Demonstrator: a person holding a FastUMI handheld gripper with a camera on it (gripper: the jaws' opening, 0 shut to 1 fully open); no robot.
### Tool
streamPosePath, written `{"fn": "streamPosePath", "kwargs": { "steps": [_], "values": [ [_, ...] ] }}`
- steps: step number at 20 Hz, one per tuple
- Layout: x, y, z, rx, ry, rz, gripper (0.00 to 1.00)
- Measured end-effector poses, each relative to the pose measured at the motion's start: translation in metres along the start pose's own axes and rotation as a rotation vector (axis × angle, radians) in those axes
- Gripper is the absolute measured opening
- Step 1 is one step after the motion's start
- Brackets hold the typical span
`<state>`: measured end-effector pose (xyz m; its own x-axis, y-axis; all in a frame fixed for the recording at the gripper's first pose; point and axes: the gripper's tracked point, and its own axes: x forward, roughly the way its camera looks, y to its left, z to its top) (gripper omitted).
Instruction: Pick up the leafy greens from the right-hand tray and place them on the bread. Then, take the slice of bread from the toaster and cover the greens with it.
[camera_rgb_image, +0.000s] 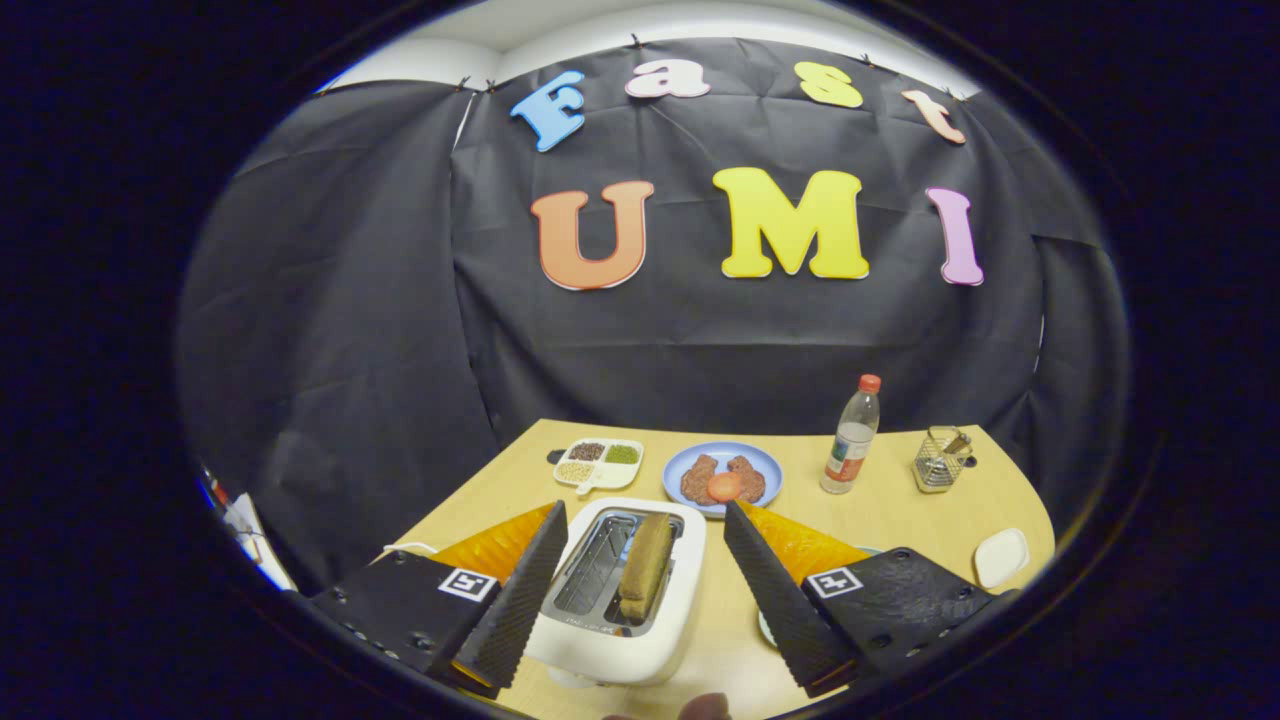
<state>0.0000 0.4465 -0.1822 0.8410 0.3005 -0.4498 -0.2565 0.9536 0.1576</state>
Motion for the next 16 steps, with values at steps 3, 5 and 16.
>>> {"fn": "streamPosePath", "kwargs": {
  "steps": [3, 5, 16],
  "values": [
    [0.024, 0.001, -0.022, -0.003, 0.049, -0.055, 0.96],
    [0.041, 0.0, -0.038, -0.002, 0.097, -0.071, 0.93],
    [0.056, -0.007, -0.052, 0.042, 0.174, -0.13, 0.16]
  ]
}}
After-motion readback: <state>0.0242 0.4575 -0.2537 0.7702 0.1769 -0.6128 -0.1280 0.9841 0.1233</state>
